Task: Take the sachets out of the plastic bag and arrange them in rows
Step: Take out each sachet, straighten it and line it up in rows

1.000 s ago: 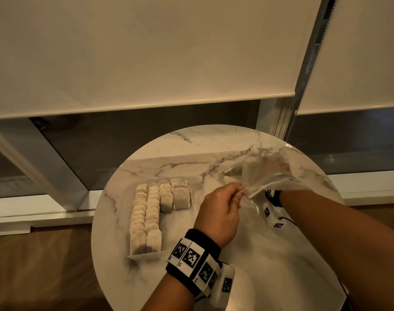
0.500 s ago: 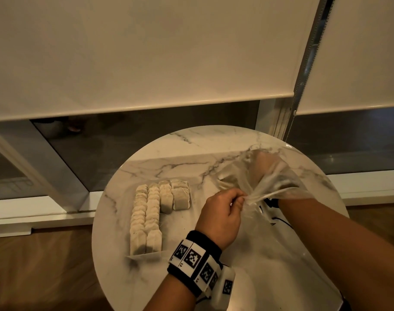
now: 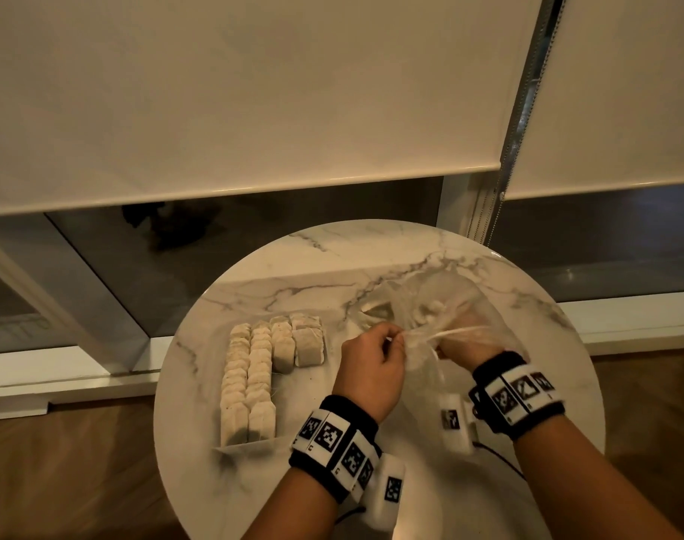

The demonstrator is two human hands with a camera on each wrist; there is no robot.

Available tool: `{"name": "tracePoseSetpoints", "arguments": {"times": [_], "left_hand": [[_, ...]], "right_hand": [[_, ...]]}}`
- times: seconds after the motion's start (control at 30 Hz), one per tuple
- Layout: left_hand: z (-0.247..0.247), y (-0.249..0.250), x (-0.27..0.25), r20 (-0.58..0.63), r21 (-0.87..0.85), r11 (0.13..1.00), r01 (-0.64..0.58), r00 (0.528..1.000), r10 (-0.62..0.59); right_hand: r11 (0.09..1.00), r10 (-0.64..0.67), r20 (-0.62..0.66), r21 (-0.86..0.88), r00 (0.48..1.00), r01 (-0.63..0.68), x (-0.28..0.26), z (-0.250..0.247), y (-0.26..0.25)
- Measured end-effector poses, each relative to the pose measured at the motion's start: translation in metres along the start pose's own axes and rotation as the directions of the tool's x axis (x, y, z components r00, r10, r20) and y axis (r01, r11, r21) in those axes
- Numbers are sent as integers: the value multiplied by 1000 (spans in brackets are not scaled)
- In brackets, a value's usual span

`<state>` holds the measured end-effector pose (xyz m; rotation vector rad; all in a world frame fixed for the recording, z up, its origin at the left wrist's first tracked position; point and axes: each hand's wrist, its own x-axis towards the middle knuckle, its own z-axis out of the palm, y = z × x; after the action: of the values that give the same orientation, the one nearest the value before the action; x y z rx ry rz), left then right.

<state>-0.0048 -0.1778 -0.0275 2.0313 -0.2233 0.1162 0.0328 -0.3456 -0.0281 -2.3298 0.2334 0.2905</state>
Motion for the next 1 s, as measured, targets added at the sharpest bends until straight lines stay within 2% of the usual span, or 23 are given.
{"name": "tracePoseSetpoints", "arguments": {"times": [0.07,0.1,0.17,0.2,0.27,0.33,0.43,0.57,0.63,0.77,0.9,1.0], "left_hand": [[0,1,4,-59,-28,998,47,997,-49],[0,3,5,-81,-86,994,72,994,-80],[0,7,7,-116,-194,975,108,984,-132],[0,7,8,-133,-218,970,112,981,-143],[2,-1,10,-136,-188,974,126,979,-153],[6,-10,10,-76,-153,974,167,981,-180],[7,-12,4,42,-178,961,210,978,-206],[-11,4,-10,-39,-377,919,114,990,-138],[-20,9,-17,-26,-448,890,85,994,-108],[-28,8,-24,81,-571,805,158,987,-137],[-31,-1,-29,66,-624,753,210,974,-217],[-35,-8,-29,30,-616,763,197,973,-228]], "right_hand": [[983,32,32,178,999,-37,-16,6,7],[970,21,3,240,1000,-22,-27,5,9],[936,-80,-14,342,997,80,-55,-3,5],[899,-154,6,417,988,138,-67,-9,3],[827,-258,93,536,962,170,-90,-19,-8],[729,-305,154,672,940,127,-97,-24,-11],[572,-300,145,819,943,56,-98,-23,-13],[492,-200,75,870,977,34,-91,-4,-19],[451,-159,88,893,983,-7,-90,9,-25],[314,-187,202,940,961,-136,-91,26,-36],[153,-218,248,964,944,-218,-93,32,-46],[8,-227,305,950,925,-311,-93,34,-50]]}}
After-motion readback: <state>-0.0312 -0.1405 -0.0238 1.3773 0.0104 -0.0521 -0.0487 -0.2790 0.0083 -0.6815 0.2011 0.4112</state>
